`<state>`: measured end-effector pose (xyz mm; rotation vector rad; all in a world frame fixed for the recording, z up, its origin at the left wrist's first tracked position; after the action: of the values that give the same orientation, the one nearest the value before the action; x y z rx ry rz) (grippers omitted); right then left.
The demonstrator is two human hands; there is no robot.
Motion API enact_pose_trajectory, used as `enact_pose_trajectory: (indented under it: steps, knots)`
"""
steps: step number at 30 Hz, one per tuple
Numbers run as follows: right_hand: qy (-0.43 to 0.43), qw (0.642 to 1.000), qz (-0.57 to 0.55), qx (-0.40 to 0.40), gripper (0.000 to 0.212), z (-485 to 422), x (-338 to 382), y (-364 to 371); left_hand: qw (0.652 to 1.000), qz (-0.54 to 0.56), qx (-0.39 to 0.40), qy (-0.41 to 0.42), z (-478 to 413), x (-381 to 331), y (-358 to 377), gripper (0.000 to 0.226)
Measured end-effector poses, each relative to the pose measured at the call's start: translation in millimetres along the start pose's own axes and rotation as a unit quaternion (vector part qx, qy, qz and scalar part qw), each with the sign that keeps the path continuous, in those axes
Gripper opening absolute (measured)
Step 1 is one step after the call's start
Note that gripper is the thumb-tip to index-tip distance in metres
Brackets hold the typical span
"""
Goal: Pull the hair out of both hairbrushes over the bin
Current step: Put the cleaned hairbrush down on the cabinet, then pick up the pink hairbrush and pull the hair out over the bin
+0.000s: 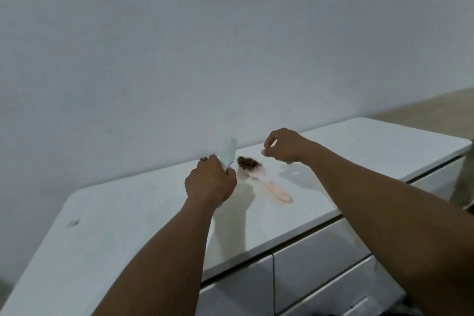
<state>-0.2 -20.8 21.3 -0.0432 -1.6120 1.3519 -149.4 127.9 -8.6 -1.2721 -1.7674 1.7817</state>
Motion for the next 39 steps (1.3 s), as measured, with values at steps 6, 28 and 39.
enact_pose_trajectory:
  steps: [6, 28, 39]
  knots:
    - [0.013, 1.000, 0.013, -0.011, 0.033, -28, -16, 29, 0.999, -0.017, 0.033, -0.038, -9, 28, 27, 0.031]
    - [0.034, 0.999, 0.007, 0.029, 0.035, -44, -36, 41, 0.991, -0.031, 0.085, -0.095, -22, 25, 35, 0.044]
    - [0.030, 0.999, -0.030, 0.008, 0.034, -25, -45, 3, 0.998, -0.019, 0.050, -0.025, -15, -44, 30, 0.042]
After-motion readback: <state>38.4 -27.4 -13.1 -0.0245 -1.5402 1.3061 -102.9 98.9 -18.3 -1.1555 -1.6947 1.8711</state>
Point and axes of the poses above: each hand's wrist, its own z-axis away from the middle knuckle, its own y-axis out of the palm, x = y × z, the point moved 9 cm from there along -z, towards the middle knuckle, and after that the axes turned 14 degrees about x, right-handed, at the moved point
